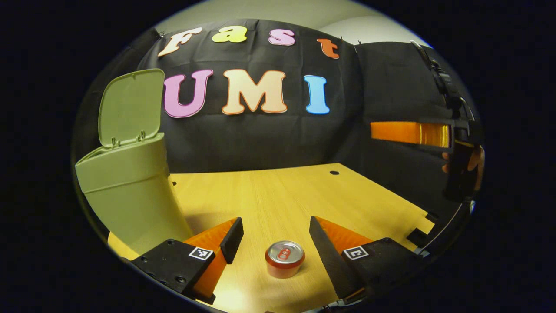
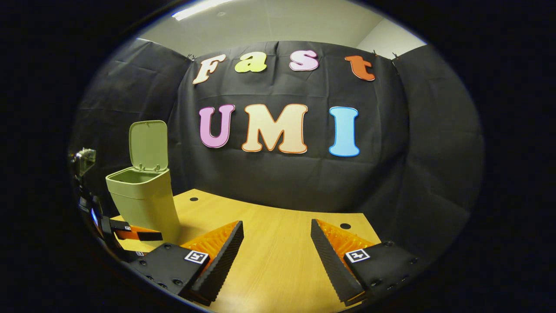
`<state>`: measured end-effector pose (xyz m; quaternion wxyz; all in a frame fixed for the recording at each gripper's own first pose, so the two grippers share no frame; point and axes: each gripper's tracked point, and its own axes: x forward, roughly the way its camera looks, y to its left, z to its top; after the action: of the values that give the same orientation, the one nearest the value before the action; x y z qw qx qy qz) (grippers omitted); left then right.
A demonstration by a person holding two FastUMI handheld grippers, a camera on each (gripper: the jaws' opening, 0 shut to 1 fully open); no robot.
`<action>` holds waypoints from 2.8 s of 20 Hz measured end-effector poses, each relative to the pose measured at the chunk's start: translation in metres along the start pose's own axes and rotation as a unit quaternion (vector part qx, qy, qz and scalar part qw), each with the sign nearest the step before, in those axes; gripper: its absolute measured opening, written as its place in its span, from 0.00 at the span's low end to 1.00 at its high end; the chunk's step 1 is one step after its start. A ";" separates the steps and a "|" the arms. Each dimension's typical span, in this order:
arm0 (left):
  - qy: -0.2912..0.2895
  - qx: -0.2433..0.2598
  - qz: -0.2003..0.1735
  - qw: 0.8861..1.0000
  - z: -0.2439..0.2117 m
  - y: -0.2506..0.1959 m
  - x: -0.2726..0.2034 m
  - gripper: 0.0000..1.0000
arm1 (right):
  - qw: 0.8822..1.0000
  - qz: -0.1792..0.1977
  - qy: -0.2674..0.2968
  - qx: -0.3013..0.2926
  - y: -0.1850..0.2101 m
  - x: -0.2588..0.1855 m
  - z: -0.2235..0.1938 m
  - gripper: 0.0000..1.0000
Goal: Press the lid of the desktop garbage bin to open it, pick up the crumpled paper on the desktop and throw it into the bin, then pick up the pop can on the desktop and drop it into the bin, and finally close the garbage bin lid.
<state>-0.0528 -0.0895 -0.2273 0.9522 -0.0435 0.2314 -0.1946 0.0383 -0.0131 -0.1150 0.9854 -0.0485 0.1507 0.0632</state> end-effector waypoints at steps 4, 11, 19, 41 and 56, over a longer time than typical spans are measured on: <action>0.039 0.005 -0.003 0.999 -0.036 -0.008 0.009 0.93 | 1.000 -0.015 0.015 0.002 -0.017 -0.010 -0.012 0.98; 0.091 0.007 -0.006 0.996 -0.084 -0.010 0.030 0.93 | 0.999 -0.036 0.038 -0.008 -0.037 -0.025 -0.032 0.99; 0.065 0.021 0.008 0.998 -0.045 0.007 0.042 0.77 | 0.998 -0.036 0.047 -0.016 -0.034 -0.038 -0.042 0.98; -0.153 0.044 0.133 0.978 0.212 0.132 0.012 0.76 | 0.999 0.003 0.040 0.019 -0.004 -0.023 -0.050 0.98; -0.142 0.033 0.287 0.947 0.202 0.259 -0.044 0.88 | 0.999 0.025 0.044 0.013 0.020 -0.010 -0.047 0.98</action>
<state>0.0946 0.1650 -0.0734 0.9916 0.0292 0.0897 0.0879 0.0126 -0.0002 -0.1578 0.9764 -0.0343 0.1961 0.0835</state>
